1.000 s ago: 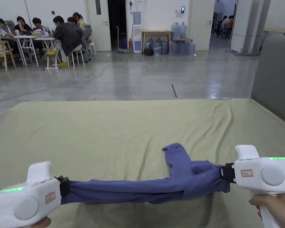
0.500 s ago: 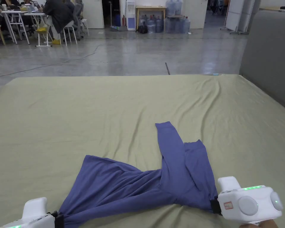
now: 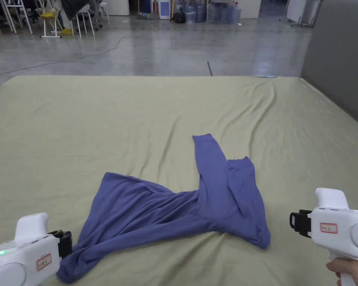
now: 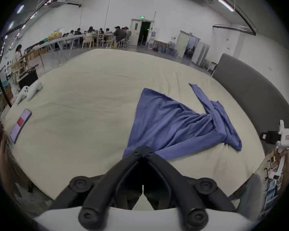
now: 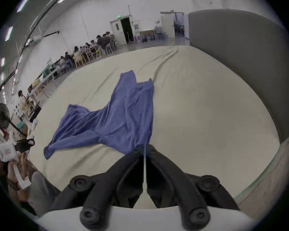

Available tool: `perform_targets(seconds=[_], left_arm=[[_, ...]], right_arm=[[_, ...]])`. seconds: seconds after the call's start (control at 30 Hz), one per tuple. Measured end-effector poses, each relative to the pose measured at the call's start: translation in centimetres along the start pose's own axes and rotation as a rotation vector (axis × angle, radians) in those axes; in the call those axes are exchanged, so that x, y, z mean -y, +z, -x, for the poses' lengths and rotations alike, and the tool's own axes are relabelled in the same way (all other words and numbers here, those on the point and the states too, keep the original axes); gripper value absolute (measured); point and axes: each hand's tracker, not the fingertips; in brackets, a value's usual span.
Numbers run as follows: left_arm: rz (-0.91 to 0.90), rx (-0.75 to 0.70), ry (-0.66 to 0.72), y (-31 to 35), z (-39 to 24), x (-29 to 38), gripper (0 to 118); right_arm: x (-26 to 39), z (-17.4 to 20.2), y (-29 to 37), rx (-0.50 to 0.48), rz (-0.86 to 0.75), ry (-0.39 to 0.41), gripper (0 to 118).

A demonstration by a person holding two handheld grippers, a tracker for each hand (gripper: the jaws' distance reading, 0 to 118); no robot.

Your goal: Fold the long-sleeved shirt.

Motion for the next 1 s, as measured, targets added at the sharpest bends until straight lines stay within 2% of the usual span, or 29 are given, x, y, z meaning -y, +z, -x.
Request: perform_targets(seconds=[0.03, 0.13, 0.27, 0.43, 0.47, 0.5, 0.53, 0.57, 0.8, 1.0], left_arm=[[0.050, 0.049, 0.031, -2.1, 2.0, 0.3, 0], [0.066, 0.042, 0.015, -3.0, 2.4, 0.1, 0], [0.054, 0.042, -0.026, -3.7, 1.4, -0.8, 0], [0.028, 0.055, -0.074, -6.0, -0.4, -5.1, 2], [0.043, 0.038, -0.084, -7.1, -0.7, -6.0, 17], [0.073, 0.028, -0.111, -8.8, -0.9, -7.2, 50], [0.094, 0.016, -0.130, -10.6, -1.1, -8.0, 106], [0.119, 0.005, -0.146, -12.1, -1.3, -8.6, 118], [0.209, -0.052, -0.214, -26.4, -1.5, -14.1, 118], [0.247, -0.127, -0.258, -32.3, -3.3, -15.9, 118]], right_arm=[[0.3, 0.0, 0.0, 0.002, 0.003, 0.012, 5], [0.7, 0.3, -0.5, 0.003, 0.021, 0.029, 5], [0.6, 0.8, -1.1, -0.008, 0.034, 0.022, 5], [0.1, 2.0, -3.0, -0.032, 0.060, 0.031, 5], [0.0, 2.2, -3.5, -0.037, 0.066, 0.032, 5], [-0.1, 2.5, -4.1, -0.041, 0.073, 0.031, 5], [-0.1, 2.7, -4.6, -0.046, 0.080, 0.030, 5], [-0.2, 2.9, -5.1, -0.053, 0.088, 0.029, 5], [-0.1, 3.9, -8.2, -0.068, 0.131, 0.017, 5], [0.4, 4.0, -9.3, -0.056, 0.161, 0.009, 5]])
